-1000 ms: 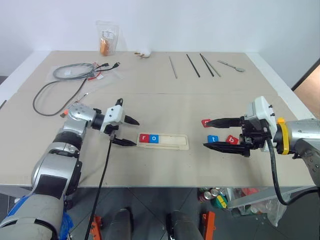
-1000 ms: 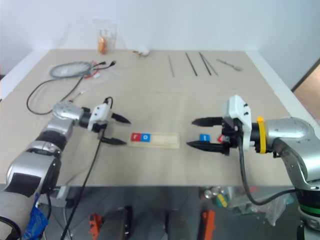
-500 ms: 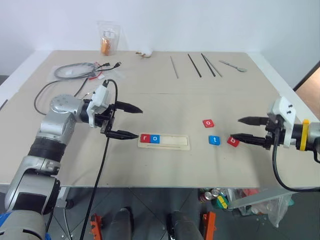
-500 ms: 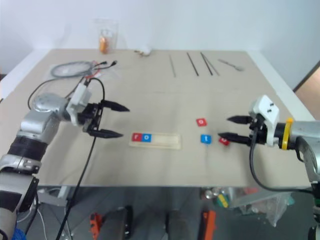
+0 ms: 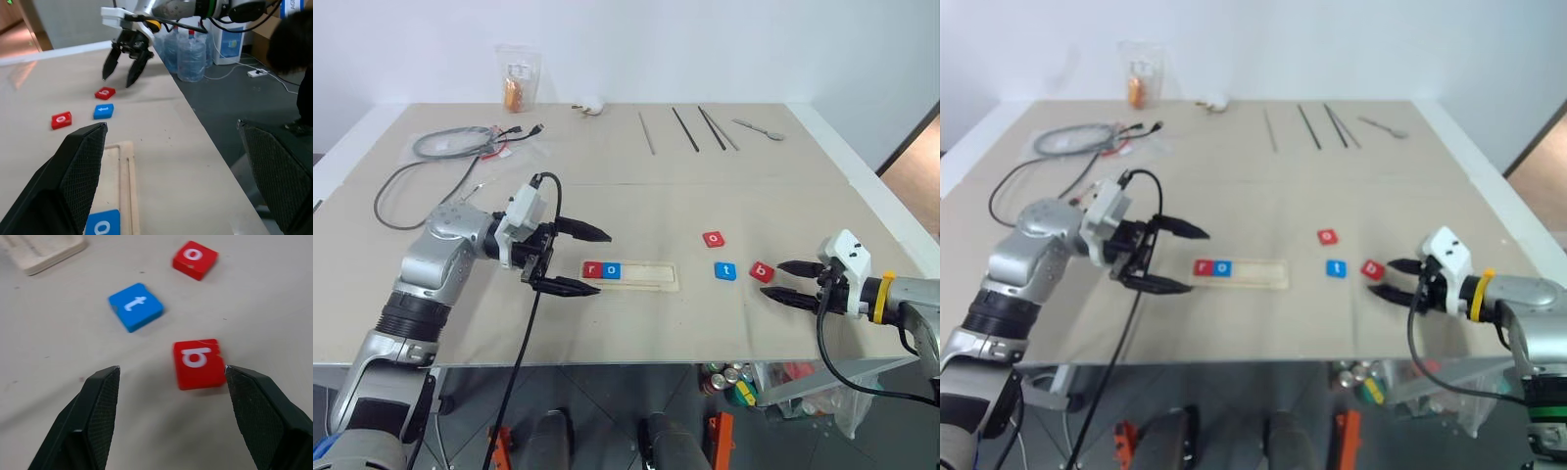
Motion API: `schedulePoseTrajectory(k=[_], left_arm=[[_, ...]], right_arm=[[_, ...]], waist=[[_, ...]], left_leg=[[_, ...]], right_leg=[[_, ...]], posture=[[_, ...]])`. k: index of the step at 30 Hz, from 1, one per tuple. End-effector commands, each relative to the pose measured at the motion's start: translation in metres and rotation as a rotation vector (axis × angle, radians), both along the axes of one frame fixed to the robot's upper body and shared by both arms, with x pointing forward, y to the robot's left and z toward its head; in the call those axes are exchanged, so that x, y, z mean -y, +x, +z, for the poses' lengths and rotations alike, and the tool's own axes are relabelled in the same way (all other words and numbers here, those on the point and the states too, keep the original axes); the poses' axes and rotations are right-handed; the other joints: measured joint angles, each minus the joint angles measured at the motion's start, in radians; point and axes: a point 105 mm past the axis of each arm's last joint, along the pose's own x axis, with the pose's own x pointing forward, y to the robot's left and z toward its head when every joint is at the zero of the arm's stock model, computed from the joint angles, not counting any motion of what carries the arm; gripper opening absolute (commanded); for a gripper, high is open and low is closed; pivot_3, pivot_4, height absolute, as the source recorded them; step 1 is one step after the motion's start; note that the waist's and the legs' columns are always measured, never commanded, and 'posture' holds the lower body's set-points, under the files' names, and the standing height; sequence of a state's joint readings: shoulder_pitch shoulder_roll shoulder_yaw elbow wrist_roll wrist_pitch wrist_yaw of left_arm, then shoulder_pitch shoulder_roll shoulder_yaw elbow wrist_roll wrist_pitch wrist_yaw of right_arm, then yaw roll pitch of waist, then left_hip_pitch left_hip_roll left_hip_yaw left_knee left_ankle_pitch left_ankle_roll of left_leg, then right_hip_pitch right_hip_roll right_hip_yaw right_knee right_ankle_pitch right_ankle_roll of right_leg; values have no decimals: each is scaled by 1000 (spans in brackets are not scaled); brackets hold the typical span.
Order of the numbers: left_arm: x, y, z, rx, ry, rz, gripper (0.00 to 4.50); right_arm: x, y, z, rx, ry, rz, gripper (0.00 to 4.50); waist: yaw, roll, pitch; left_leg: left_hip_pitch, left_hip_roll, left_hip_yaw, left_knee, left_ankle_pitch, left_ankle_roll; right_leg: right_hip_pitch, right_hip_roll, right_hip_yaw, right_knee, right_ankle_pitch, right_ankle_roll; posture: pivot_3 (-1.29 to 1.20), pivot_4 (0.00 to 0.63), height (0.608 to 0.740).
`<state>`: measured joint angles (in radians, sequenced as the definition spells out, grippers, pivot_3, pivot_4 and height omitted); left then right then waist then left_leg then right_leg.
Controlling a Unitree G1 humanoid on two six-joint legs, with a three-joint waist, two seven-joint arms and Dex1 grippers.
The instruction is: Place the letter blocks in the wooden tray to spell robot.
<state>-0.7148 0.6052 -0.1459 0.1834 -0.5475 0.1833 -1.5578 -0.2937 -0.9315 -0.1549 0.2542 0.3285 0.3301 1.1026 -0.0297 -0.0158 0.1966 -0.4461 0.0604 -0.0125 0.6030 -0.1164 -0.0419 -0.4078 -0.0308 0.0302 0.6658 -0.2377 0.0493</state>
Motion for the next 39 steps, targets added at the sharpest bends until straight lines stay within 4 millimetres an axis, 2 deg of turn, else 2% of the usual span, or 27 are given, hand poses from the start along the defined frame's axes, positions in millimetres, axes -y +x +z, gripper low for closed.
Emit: schedulePoseTrajectory(k=[1,12,17,18,23,24,29,31,35,39], left_arm=[[-4,0,6,27,-21,17,4422],[-8,0,8,29,-32,58,4422],[-10,2,8,28,-39,83,4422],[-10,2,8,29,-40,88,4500],[-13,3,6,30,-35,110,4500],[-14,4,6,32,-33,121,4500],[-22,9,7,23,-33,162,4500],[-28,10,6,14,-23,176,4500],[-42,13,-2,16,33,207,4500],[-55,15,-6,7,64,242,4500]], right_arm=[[4,10,5,46,-7,-21,3485],[5,21,-16,-2,-1,-16,3485],[2,29,-16,-2,15,-18,3485],[1,30,-15,-3,24,-9,2957],[-2,32,-9,-2,41,12,1384],[-3,31,-8,-4,42,20,1199],[-5,33,-5,-6,37,36,1200],[-8,38,3,18,39,34,1200],[-32,42,37,85,92,130,1200],[-87,32,82,176,31,407,1200]], waist=[[0,0,0],[-1,0,0],[-6,0,0],[-7,0,0],[-7,0,0],[-7,0,0],[-7,0,0],[-8,0,0],[-15,0,0],[-18,0,0]], left_leg=[[0,0,0,0,0,0],[0,0,0,-1,0,0],[1,0,0,-1,0,0],[1,0,0,0,0,0],[1,0,1,0,0,0],[1,0,1,0,0,0],[1,0,1,-1,0,0],[1,0,1,-2,0,0],[1,0,2,-2,0,0],[2,1,3,-2,0,0]], right_leg=[[0,0,0,0,0,0],[0,1,1,0,-1,1],[0,1,2,0,1,1],[0,1,2,0,1,1],[0,1,2,0,2,1],[0,1,2,0,2,1],[0,2,3,0,1,2],[-1,2,3,0,1,2],[-2,2,5,0,1,2],[-3,2,6,0,1,2]], posture=[[0,150,740],[0,150,740],[0,150,740],[0,150,740],[0,150,740],[0,150,740],[0,150,740],[0,150,740],[0,150,740],[0,150,740]])
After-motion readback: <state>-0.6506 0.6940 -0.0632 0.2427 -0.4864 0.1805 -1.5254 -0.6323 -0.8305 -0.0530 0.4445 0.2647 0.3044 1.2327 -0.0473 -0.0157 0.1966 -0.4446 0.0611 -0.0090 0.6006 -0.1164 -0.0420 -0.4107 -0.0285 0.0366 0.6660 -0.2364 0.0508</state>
